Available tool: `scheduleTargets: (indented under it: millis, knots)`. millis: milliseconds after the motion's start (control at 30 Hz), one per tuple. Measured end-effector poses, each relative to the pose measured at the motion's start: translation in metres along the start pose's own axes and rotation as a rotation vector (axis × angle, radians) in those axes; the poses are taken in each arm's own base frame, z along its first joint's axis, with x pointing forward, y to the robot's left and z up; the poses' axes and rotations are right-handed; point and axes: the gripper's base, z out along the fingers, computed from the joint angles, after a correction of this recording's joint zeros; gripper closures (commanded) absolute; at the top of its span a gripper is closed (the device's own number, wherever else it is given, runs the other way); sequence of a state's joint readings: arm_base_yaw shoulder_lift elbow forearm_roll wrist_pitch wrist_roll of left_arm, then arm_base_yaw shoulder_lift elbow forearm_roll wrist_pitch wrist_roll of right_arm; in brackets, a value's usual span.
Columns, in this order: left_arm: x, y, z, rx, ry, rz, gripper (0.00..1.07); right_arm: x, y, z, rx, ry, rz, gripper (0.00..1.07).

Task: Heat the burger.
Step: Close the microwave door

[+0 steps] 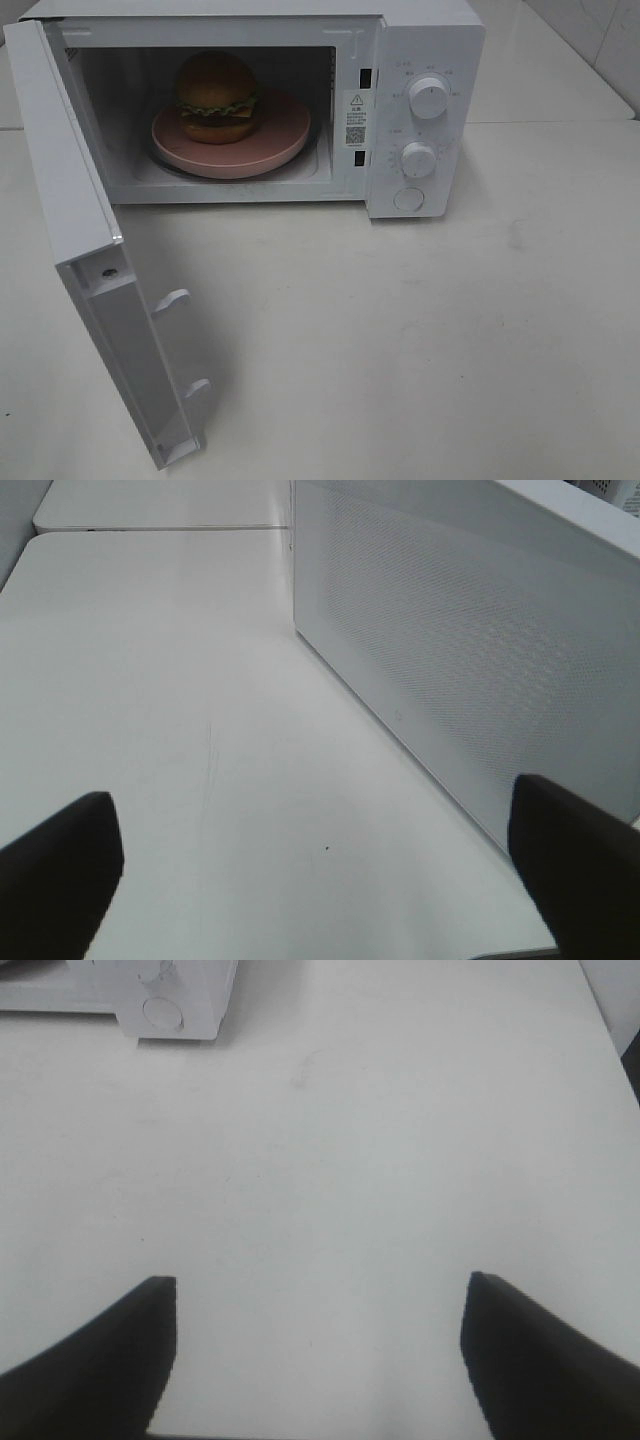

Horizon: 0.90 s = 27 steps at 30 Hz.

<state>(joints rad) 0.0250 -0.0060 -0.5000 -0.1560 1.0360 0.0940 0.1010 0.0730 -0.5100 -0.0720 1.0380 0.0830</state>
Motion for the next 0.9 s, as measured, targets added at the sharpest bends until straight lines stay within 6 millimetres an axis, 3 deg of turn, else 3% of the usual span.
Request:
scheduleTargets:
  millis: [167,900]
  knots:
    - [0.0000,0.0000,0.0000,0.000,0.000,0.000,0.07,0.0065,-0.0004,-0.0089,0.022,-0.073,0.023,0.32]
    - [0.0000,0.0000,0.0000,0.000,0.000,0.000,0.07,0.0070,-0.0005,-0.0095,0.023,-0.078,0.024,0.32]
